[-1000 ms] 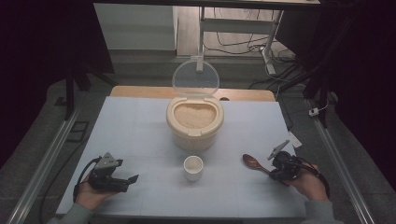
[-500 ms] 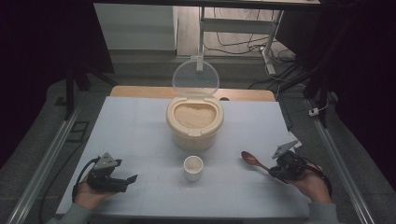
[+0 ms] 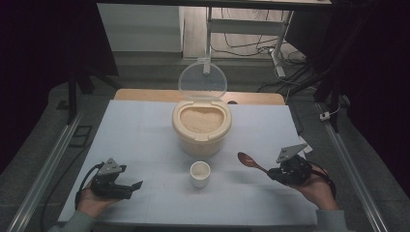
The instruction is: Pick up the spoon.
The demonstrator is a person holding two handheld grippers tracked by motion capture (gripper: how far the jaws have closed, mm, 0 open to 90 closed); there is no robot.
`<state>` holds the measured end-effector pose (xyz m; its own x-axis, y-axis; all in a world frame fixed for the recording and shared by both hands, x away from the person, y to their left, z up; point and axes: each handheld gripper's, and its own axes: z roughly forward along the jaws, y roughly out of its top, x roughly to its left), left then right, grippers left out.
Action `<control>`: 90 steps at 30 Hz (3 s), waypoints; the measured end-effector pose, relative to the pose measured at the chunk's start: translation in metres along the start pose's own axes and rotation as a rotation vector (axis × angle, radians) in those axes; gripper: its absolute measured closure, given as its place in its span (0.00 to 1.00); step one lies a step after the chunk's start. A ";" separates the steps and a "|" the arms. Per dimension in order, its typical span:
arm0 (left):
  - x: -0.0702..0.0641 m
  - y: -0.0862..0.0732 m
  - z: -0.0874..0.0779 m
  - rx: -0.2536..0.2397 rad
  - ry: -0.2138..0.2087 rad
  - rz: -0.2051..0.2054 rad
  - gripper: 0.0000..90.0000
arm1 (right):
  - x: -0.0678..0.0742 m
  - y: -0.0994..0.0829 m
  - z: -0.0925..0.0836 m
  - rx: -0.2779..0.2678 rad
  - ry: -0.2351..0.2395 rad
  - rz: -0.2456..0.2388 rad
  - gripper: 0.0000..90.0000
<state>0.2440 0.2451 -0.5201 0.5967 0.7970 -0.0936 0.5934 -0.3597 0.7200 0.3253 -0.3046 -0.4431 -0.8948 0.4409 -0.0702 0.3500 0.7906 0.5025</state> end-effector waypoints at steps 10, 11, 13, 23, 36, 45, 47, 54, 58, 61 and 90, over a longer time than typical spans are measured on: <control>-0.001 0.000 0.001 0.005 -0.001 0.004 0.13 | 0.012 0.017 0.001 -0.076 0.056 -0.038 0.89; -0.001 0.000 0.001 0.006 0.000 0.004 0.13 | 0.015 0.021 0.001 -0.084 0.060 -0.051 0.89; -0.002 0.000 0.002 0.006 0.000 0.004 0.13 | 0.018 0.025 0.002 -0.093 0.069 -0.063 0.89; -0.002 0.000 0.003 0.011 -0.001 0.004 0.13 | 0.037 0.049 0.005 -0.122 0.105 -0.141 0.89; -0.002 0.001 0.004 0.015 -0.006 0.005 0.13 | 0.055 0.080 0.018 -0.123 0.154 -0.229 0.89; -0.002 0.001 0.003 0.014 -0.008 0.002 0.13 | 0.061 0.094 0.021 -0.130 0.161 -0.267 0.89; -0.002 0.001 0.004 0.016 -0.008 0.002 0.13 | 0.063 0.096 0.023 -0.127 0.160 -0.276 0.89; -0.003 0.001 0.004 0.018 -0.012 0.002 0.13 | 0.068 0.106 0.031 -0.114 0.171 -0.301 0.89; -0.003 0.003 0.003 0.016 -0.016 0.005 0.13 | 0.069 0.108 0.032 -0.111 0.169 -0.308 0.89; -0.007 0.008 0.000 0.005 -0.024 0.031 0.13 | 0.070 0.110 0.033 -0.101 0.166 -0.314 0.89; -0.101 0.139 0.001 -0.019 -0.244 0.426 0.20 | 0.083 0.128 0.044 -0.100 0.173 -0.365 0.89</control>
<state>0.2664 0.1147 -0.4114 0.8948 0.4430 0.0557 0.2602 -0.6188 0.7412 0.3082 -0.1478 -0.4228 -0.9915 0.0552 -0.1179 -0.0194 0.8326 0.5535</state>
